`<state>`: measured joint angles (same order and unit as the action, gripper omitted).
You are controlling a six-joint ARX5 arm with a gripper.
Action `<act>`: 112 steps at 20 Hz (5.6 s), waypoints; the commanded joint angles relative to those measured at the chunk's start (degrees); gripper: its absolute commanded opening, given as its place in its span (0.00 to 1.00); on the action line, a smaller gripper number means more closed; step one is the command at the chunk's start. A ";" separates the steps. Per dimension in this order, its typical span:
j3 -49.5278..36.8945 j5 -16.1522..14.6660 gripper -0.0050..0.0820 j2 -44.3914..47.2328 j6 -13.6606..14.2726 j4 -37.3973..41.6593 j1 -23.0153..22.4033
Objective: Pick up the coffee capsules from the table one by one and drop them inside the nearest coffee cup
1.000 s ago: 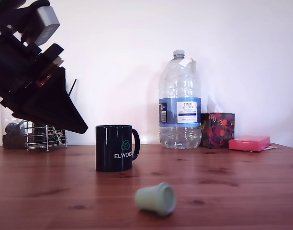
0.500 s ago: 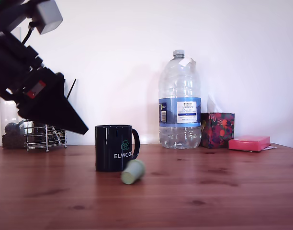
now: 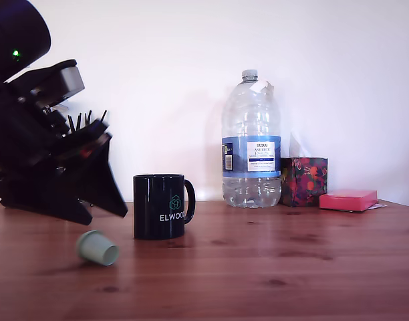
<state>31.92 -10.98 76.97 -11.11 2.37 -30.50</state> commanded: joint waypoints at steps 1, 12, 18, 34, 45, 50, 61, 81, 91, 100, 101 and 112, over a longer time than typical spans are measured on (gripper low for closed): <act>-1.20 -0.11 0.69 -0.61 0.31 0.94 -0.87; -1.20 -1.25 0.69 -8.09 22.05 -12.24 -9.18; -1.20 -0.61 0.69 -3.32 14.88 -10.23 -10.84; -1.11 -0.94 0.69 -0.59 53.31 -2.14 -13.66; 12.11 -3.34 0.69 14.23 55.04 -0.94 -13.09; 20.31 -6.14 0.69 21.24 52.06 -6.19 -11.52; 29.70 -8.15 0.69 31.87 37.35 -9.22 -5.03; 29.70 -11.63 0.63 33.66 21.14 -12.26 -2.25; 29.68 -11.39 0.62 34.84 18.34 -10.56 -3.43; 29.68 -8.20 0.42 35.56 17.53 -9.64 -3.80; 29.70 -8.20 0.39 35.56 17.53 -9.84 -3.80; 29.70 -8.24 0.22 33.79 19.10 -9.99 -4.35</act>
<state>62.19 -19.35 110.41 7.68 -7.75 -34.57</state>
